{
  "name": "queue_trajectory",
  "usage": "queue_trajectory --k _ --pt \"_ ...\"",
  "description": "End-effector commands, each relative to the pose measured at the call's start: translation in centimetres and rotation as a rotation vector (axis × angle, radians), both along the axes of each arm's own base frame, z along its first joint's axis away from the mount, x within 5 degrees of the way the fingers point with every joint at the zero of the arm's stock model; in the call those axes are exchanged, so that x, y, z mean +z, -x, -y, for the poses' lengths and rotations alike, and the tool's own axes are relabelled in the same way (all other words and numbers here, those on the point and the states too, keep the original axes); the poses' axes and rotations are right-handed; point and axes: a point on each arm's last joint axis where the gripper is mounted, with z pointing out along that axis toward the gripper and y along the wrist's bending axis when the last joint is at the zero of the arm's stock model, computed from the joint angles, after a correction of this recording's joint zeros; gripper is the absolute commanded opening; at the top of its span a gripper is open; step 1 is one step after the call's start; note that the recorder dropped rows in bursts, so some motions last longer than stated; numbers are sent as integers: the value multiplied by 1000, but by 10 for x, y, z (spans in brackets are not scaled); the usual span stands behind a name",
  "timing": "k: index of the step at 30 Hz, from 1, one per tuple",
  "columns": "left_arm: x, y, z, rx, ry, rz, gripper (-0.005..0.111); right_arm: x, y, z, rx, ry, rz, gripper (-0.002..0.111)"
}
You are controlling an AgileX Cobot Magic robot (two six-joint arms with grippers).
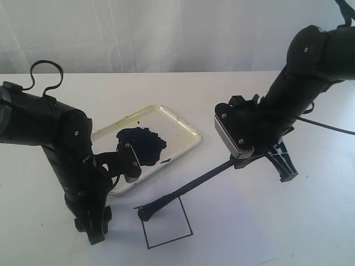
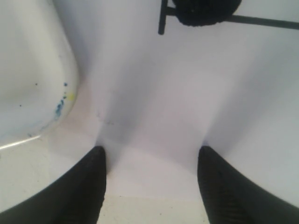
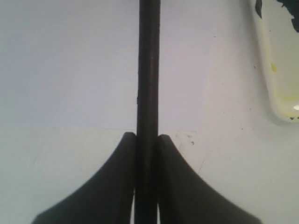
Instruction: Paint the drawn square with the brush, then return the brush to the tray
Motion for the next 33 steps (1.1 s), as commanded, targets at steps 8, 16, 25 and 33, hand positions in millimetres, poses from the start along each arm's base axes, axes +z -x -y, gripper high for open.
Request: queue_trajectory --k 8,16,25,33 --pt "-6 4 0 4 -6 -24 62 -4 1 3 -10 41 -16 0" --pt "-6 4 0 4 -7 -25 62 8 4 4 -23 32 8 0" --pt "-6 4 0 4 -7 -25 62 6 3 10 -53 100 14 0" --pt "-6 4 0 4 -7 -25 62 5 2 15 -76 139 12 0"
